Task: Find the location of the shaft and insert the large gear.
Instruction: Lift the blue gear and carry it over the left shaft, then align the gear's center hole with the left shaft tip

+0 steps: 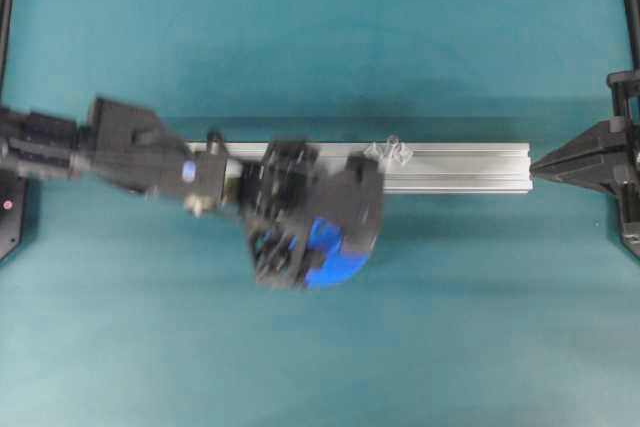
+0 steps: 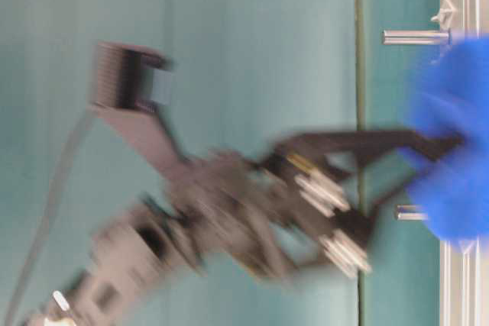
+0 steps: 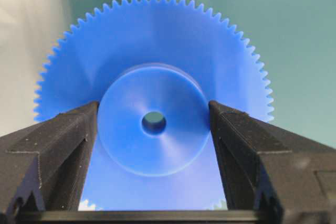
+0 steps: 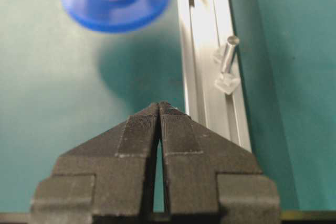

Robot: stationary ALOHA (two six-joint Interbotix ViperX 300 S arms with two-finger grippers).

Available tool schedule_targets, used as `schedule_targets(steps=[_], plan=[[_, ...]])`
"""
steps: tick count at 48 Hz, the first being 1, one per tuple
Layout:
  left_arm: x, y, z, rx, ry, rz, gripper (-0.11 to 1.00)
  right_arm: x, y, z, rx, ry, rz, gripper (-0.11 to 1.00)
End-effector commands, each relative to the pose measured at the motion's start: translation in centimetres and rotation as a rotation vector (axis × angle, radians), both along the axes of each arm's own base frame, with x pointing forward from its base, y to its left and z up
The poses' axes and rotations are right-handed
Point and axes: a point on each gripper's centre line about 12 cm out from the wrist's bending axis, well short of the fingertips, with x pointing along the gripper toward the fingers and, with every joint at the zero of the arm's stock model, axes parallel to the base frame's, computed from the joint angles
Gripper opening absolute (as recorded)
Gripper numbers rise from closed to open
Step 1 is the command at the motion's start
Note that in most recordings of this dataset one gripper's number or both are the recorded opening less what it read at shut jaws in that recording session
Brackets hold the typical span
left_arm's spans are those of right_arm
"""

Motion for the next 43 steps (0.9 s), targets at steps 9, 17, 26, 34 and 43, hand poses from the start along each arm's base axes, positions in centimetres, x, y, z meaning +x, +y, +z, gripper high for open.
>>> schedule_targets(steps=[9, 17, 26, 34, 43], plan=[[2.6, 4.4, 6.0, 0.092, -0.160, 0.011, 0.72, -0.6, 0.0, 0.9, 0.006, -0.041, -0.006, 0.05], [4.2, 6.7, 5.7, 0.109, -0.167, 0.045, 0.72, -1.2, 0.0, 1.0, 0.002, -0.035, -0.005, 0.05], [5.5, 7.8, 3.7, 0.108, -0.134, 0.062, 0.72, -1.6, -0.1, 1.2, 0.000, -0.051, -0.010, 0.05], [6.0, 8.2, 1.9, 0.105, -0.100, 0.068, 0.72, -1.6, -0.2, 1.1, 0.000, -0.051, -0.014, 0.05], [6.2, 8.3, 1.4, 0.104, -0.092, 0.067, 0.72, -1.7, -0.3, 0.9, 0.000, -0.046, -0.020, 0.05]])
